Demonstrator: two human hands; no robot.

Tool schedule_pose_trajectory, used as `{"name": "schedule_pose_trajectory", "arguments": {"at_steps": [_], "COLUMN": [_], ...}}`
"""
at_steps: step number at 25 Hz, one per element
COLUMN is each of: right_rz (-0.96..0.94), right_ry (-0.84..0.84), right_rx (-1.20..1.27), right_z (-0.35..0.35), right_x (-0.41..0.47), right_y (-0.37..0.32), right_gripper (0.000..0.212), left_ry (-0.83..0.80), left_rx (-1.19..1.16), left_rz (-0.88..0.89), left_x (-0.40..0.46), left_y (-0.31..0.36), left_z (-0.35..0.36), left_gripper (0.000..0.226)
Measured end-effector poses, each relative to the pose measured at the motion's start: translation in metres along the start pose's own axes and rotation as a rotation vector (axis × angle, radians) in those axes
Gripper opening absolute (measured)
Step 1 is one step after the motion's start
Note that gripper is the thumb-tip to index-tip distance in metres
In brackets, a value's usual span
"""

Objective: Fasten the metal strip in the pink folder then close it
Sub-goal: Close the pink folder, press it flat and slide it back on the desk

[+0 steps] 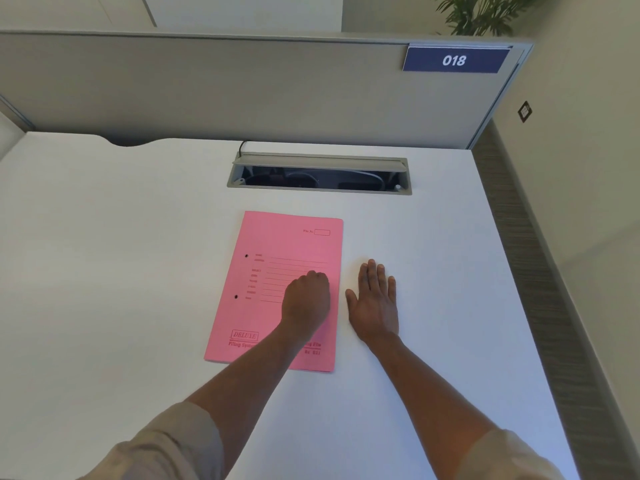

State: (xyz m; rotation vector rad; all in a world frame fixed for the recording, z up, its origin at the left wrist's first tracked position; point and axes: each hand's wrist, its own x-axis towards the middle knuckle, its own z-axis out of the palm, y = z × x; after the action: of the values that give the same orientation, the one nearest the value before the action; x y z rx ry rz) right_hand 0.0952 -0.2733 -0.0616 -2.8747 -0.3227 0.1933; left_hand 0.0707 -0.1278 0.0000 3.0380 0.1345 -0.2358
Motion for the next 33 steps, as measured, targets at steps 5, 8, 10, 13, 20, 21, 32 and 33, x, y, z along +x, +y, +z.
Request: {"name": "schedule_pose_trajectory", "arguments": {"at_steps": [5,8,10,13,20,21,32,33], "right_rz": [0.024,0.009,0.006,-0.007,-0.114,-0.128,-0.092,-0.096], "right_ry": [-0.014,0.002,0.013,0.032,0.003,-0.009,-0.12,-0.117], "right_rx": [-0.008,-0.016,-0.005,0.009,-0.018,-0.026,-0.071,-0.073], "right_z": [-0.003,-0.004,-0.006,-0.009,-0.007,-0.005,0.009,0.009], "right_x": [0.001,0.002,0.003,0.007,0.0,-0.002,-0.011,-0.011], "right_y": [-0.011,-0.02,-0.027,-0.038,-0.07,-0.075,-0.085,-0.085], "right_gripper": [0.064,0.061,0.06,0.058,0.068,0.07,0.067,0.067], "left_ry": [0.093,0.119,0.125,0.129,0.042,0.017,-0.059,-0.067], "left_rx": [-0.028,-0.025,-0.012,-0.016,-0.013,-0.029,-0.311,-0.333], "left_rz": [-0.021,-0.035,-0.05,-0.082,-0.172,-0.196,-0.484,-0.489], "left_x": [-0.01,-0.016,-0.02,-0.026,-0.041,-0.042,-0.033,-0.032], "left_y": [-0.034,-0.054,-0.066,-0.083,-0.115,-0.118,-0.135,-0.138], "left_z": [0.007,0.009,0.008,0.005,0.009,0.01,0.004,0.003], "left_gripper": [0.024,0.037,0.039,0.039,0.063,0.067,0.064,0.063]}}
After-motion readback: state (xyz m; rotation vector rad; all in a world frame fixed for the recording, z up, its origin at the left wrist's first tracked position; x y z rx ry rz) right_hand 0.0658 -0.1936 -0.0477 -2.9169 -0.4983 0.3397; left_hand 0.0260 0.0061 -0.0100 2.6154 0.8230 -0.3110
